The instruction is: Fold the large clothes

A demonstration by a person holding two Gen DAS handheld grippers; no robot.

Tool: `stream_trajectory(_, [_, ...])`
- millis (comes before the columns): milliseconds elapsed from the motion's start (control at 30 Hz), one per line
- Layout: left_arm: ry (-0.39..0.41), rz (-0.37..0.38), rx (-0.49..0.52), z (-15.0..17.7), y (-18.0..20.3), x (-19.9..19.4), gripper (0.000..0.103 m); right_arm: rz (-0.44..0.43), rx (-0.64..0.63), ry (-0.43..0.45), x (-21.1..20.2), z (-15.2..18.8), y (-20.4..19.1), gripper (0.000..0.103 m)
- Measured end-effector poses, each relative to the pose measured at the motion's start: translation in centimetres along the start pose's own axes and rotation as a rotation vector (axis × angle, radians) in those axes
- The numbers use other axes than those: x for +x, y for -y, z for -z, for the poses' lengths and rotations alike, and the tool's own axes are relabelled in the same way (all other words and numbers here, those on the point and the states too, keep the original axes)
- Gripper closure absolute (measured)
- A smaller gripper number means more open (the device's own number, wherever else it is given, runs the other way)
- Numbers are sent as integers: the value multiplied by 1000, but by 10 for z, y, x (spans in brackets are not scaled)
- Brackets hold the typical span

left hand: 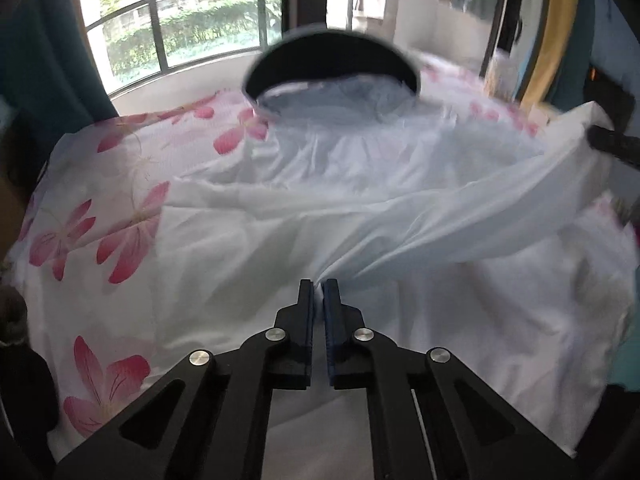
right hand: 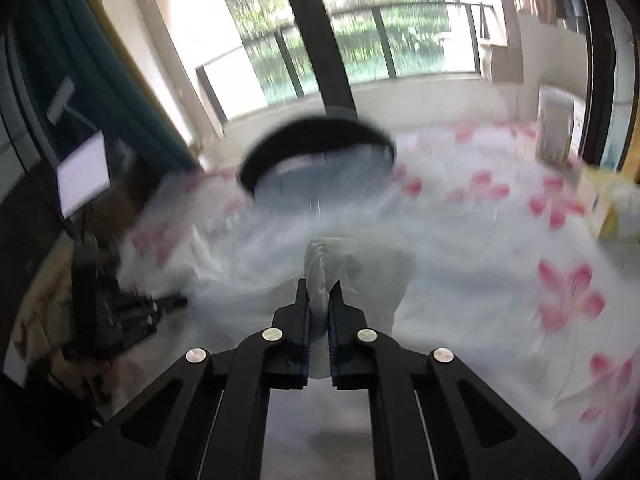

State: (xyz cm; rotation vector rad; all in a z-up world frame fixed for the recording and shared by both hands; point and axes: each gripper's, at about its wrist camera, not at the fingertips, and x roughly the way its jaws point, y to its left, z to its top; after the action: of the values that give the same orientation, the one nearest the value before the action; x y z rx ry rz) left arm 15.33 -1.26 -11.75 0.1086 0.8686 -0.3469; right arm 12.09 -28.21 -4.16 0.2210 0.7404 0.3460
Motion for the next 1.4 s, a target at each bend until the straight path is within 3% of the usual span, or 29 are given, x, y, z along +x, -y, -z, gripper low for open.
stream_trajectory(300, [303,-44,-74,-42,-6,-94,98,-71,-143,236,-38,-56,-16,96])
stream_trajectory(367, [330,-26,-80,-45,-6,-100,98,-91,-151,280,-41,-57,-13,96])
stream_trajectory(467, [261,-2,-45,-40,3,-81,98,-50,-113,220,-20,-44,7,96])
stream_trajectory(567, [141,23,0,-19,18,-52,98,20,-19,36,15,-10,39,95])
stream_trajectory(667, [21,47,22,7,26,-30,98,37,89,-69,26,25,64,90])
stream_trajectory(767, [-81,70,17,29,26,-19,98,80,182,-180,28,60,85,66])
stream_trajectory(800, [-108,74,3,33,23,-17,98,86,200,-195,27,65,91,53])
stream_trajectory(867, [-144,92,-65,37,9,-15,98,73,223,-194,19,69,99,47])
stream_trajectory(1000, [-113,194,-235,28,-20,-27,93,121,218,-133,0,52,103,44])
stream_trajectory(1167, [27,178,-197,-5,-24,-55,71,129,129,-47,4,16,90,44])
stream_trajectory(1300, [49,156,-159,-36,-27,-47,70,115,21,-80,36,3,59,44])
stream_trajectory(1400, [-20,143,-147,-49,-30,-15,70,121,-54,-179,67,7,37,44])
